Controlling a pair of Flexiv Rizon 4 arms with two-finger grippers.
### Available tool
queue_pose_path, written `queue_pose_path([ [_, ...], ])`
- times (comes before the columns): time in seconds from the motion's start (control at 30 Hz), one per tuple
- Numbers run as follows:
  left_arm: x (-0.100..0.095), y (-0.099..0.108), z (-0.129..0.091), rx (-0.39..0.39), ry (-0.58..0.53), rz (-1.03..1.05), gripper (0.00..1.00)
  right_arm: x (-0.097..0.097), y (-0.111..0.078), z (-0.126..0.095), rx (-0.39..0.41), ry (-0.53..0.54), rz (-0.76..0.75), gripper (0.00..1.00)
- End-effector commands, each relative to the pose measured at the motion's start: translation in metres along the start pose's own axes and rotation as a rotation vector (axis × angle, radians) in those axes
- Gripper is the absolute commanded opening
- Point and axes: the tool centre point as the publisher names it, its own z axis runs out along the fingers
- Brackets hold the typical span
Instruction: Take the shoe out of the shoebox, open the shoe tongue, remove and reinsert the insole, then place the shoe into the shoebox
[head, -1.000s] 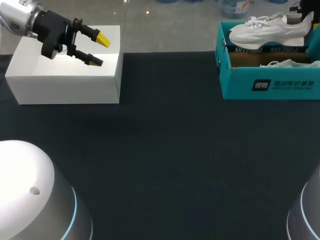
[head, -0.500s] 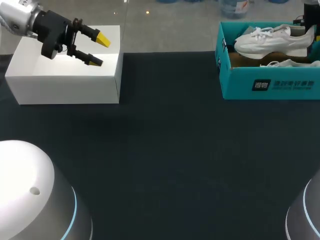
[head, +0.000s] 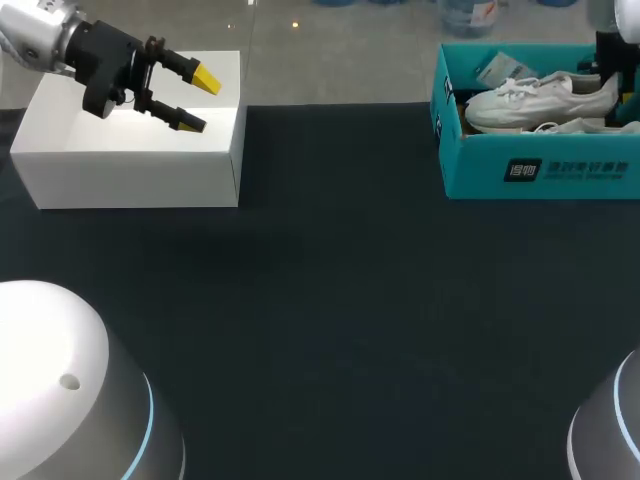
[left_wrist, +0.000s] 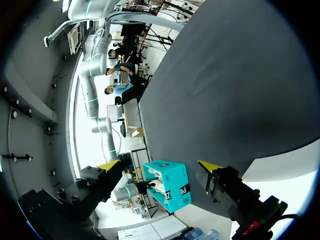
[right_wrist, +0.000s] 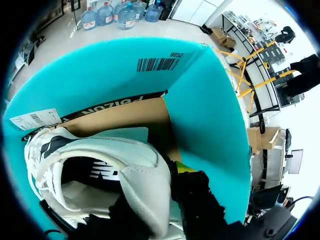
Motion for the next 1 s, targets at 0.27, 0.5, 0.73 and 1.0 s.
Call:
queue_pose_path([
  [0.27,-0.001,-0.001,0.000,0.000,0.003,0.001,1.00,0.009,0.009,0.024,0.043,0.005,0.016,0.00],
  [0.5,-0.001,-0.001,0.000,0.000,0.003,0.001,1.00,0.008,0.006,0.019,0.053,0.017,0.026,0.76],
  [0.73,-0.001,-0.001,0.000,0.000,0.003,0.001,1.00,0.002,0.000,-0.019,-0.009,0.057,0.034,1.00],
  [1.0,-0.001,-0.001,0.000,0.000,0.003,0.001,1.00,-0.003,-0.023,-0.083,-0.118,0.149,0.012,1.00],
])
